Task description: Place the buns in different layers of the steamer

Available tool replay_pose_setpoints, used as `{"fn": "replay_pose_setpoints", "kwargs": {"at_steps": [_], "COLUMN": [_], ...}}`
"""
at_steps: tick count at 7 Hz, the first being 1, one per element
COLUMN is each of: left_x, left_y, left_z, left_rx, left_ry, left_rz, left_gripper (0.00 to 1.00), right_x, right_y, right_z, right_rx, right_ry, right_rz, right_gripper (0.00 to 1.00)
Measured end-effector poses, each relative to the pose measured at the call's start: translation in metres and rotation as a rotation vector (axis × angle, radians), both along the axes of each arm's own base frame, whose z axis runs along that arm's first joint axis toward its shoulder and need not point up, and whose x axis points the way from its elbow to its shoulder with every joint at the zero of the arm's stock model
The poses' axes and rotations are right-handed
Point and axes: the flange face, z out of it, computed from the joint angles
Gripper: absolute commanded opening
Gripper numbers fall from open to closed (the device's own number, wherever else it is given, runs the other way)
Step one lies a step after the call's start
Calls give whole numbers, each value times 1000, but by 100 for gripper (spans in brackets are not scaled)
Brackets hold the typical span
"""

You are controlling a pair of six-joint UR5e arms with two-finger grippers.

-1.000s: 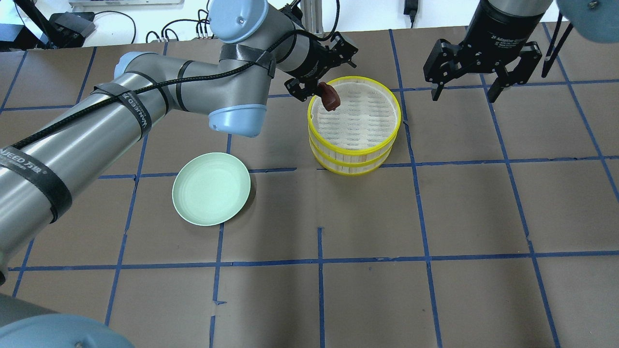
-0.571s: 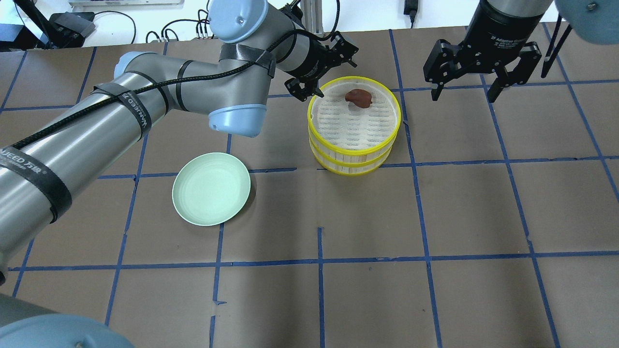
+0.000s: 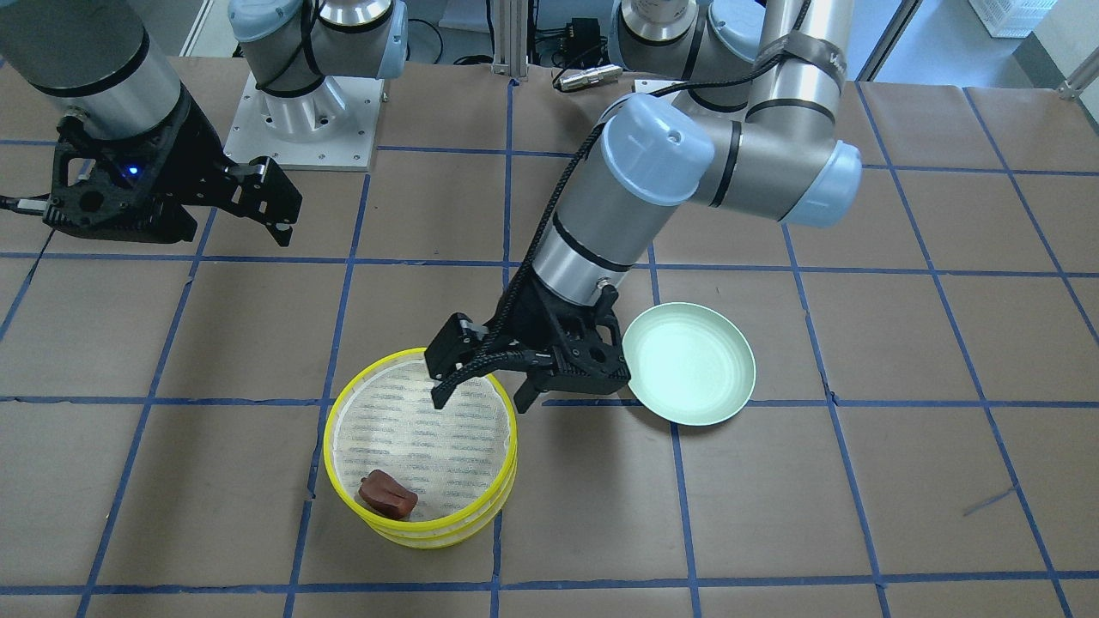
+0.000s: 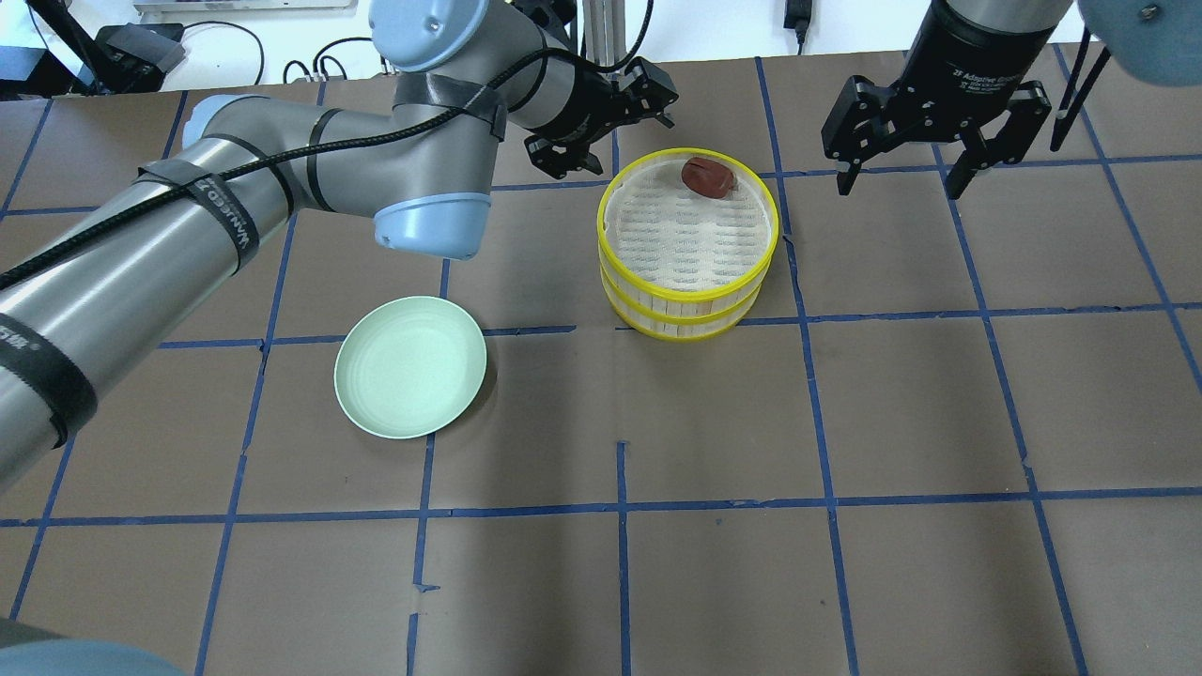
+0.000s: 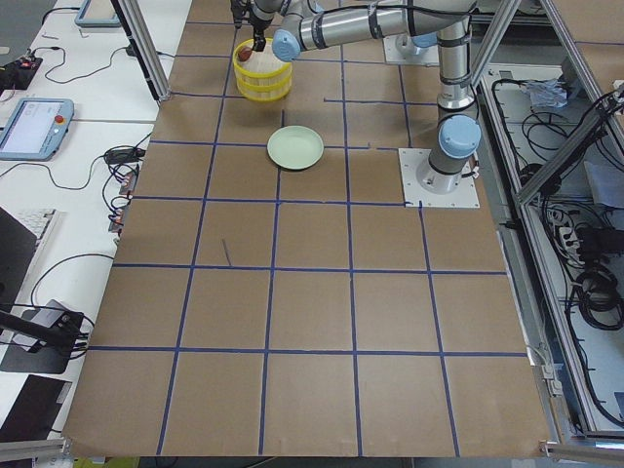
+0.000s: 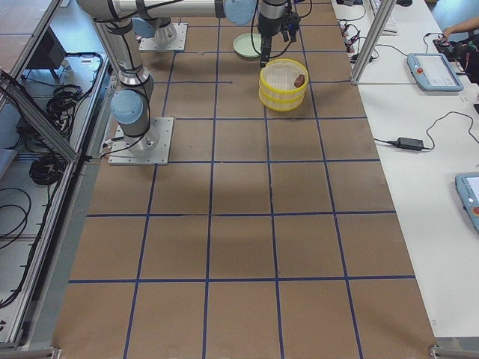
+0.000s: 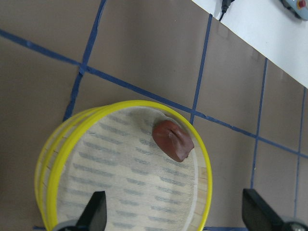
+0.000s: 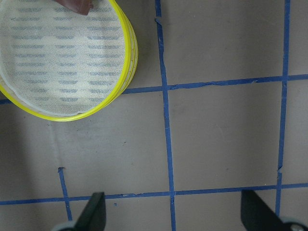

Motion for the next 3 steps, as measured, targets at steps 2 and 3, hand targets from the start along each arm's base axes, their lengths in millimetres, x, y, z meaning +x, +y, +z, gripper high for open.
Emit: {"fn": "replay_pose_setpoints", "kwargs": {"at_steps": [2, 3], "left_x": [66, 100], "left_y": [6, 16], "left_z": [28, 42], "left_rx": [8, 48], "left_ry": [-113, -191], "left_rz": [-149, -207], "left_gripper": [100, 100], "right_x": [0, 0], "right_y": [0, 0], "right_z": [0, 0], "right_rx": [0, 0], "right_ry": [-1, -1], "right_rz": [0, 0], "right_gripper": [100, 100]}}
